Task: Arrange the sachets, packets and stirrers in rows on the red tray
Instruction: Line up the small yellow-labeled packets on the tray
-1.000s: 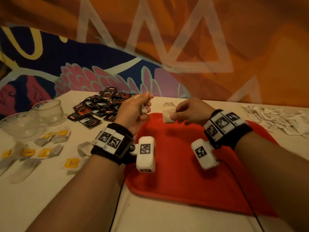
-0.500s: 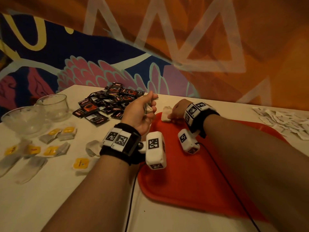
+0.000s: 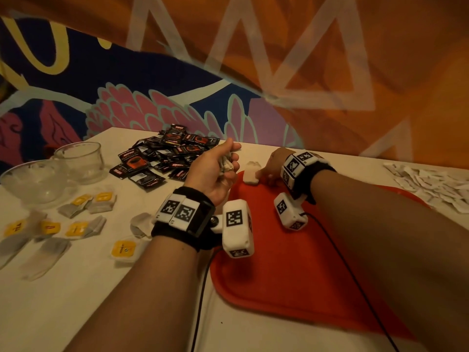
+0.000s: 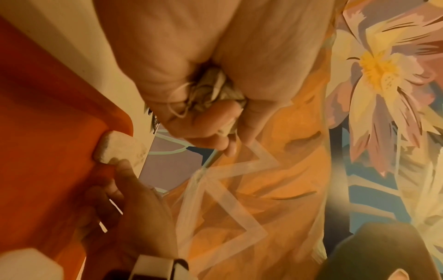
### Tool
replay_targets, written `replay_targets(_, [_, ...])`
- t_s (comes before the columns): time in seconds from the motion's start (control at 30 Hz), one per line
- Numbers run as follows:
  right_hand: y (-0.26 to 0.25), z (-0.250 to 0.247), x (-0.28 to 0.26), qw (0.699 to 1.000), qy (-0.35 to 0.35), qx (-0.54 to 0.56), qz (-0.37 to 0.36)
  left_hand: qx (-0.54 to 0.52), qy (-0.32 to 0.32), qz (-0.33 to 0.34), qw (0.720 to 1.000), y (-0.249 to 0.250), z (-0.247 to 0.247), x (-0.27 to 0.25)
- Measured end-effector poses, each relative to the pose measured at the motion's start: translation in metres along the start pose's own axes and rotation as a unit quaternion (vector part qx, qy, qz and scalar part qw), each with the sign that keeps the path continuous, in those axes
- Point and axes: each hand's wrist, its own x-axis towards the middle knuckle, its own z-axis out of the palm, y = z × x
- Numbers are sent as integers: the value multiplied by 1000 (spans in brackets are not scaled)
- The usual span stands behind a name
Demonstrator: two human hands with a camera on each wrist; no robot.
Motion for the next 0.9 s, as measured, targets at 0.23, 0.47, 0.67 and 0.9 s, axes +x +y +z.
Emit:
replay_targets(0.23, [7, -27, -50, 982, 15, 179, -54, 1, -6, -31, 999, -6, 10, -3])
replay_targets(0.47, [13, -32, -118, 948, 111, 163, -249, 10, -30, -27, 999, -16, 23, -12])
replay_targets(0.67, [26, -20, -144, 936, 184, 149, -262, 83, -81, -22, 993, -27, 40, -25])
replay_targets(0.9, [28, -6, -147, 926, 193, 198, -259, 118, -110, 3, 987, -36, 50, -35])
